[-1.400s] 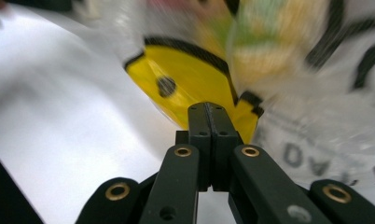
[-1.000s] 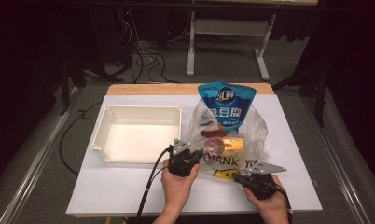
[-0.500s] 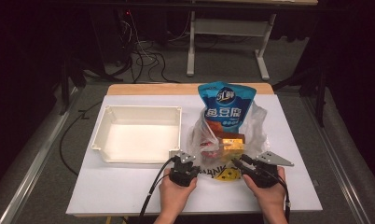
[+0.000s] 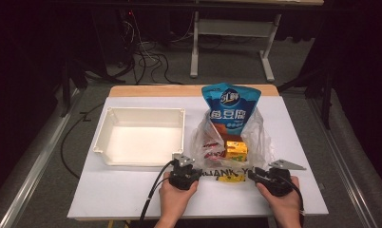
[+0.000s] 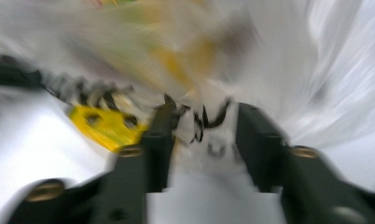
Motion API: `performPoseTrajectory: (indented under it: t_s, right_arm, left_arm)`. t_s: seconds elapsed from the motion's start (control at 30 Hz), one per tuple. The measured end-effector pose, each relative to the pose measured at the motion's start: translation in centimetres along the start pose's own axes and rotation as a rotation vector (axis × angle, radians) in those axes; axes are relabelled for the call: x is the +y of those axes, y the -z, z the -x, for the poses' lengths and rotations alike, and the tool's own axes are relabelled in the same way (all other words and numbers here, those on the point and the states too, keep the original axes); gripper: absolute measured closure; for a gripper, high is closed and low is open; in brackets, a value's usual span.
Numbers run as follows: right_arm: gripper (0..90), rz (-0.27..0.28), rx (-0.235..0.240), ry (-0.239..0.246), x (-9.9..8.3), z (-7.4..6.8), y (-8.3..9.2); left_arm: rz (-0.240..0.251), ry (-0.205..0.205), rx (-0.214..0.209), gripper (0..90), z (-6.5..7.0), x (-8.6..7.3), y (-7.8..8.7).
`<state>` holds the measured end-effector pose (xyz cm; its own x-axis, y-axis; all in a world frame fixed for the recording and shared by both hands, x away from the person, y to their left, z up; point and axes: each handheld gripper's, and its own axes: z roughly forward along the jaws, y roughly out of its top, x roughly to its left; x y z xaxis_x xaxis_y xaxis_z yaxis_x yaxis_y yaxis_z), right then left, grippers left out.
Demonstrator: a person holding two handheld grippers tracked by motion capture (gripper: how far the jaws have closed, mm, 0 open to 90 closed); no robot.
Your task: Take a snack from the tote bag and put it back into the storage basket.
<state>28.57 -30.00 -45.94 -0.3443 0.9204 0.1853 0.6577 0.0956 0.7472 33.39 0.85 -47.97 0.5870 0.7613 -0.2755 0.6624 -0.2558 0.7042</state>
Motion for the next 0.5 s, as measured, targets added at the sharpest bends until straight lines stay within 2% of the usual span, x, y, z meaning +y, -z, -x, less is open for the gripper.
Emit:
performPoseTrajectory:
  t_s: [0.03, 0.07, 0.13, 0.23, 0.27, 0.3, 0.37, 0.5]
  right_arm:
    - [53.2, 0.045, 0.005, 0.018, 0.3, -0.2, 1.1]
    - [50.1, 0.089, 0.007, 0.025, 0.6, -0.3, 2.1]
    - [47.7, 0.176, 0.009, 0.031, 1.3, -0.5, 3.7]
    - [44.7, 0.260, -0.012, 0.055, 2.5, -0.7, 5.1]
    - [43.6, 0.277, -0.022, 0.061, 2.9, -0.8, 5.4]
    - [42.5, 0.290, -0.035, 0.063, 3.3, -0.8, 5.7]
    - [41.1, 0.315, -0.033, 0.051, 3.9, -0.8, 6.1]
    - [37.5, 0.341, -0.037, 0.047, 4.7, -0.5, 7.2]
  left_arm:
    - [0.035, -0.001, -0.012, 72.7, 0.0, -0.1, 0.7]
    - [0.035, -0.001, -0.012, 68.9, 0.0, -0.1, 0.7]
    - [0.102, -0.016, -0.016, 60.8, 0.1, 0.3, 2.5]
    - [0.158, -0.040, -0.024, 53.1, 0.1, 0.9, 4.5]
    - [0.158, -0.040, -0.024, 51.6, 0.1, 0.9, 4.5]
    - [0.192, -0.042, -0.033, 50.6, -0.1, 1.5, 5.7]
    - [0.216, -0.034, -0.066, 46.0, -0.5, 2.2, 6.8]
    - [0.271, -0.023, -0.078, 40.5, -1.0, 3.5, 8.1]
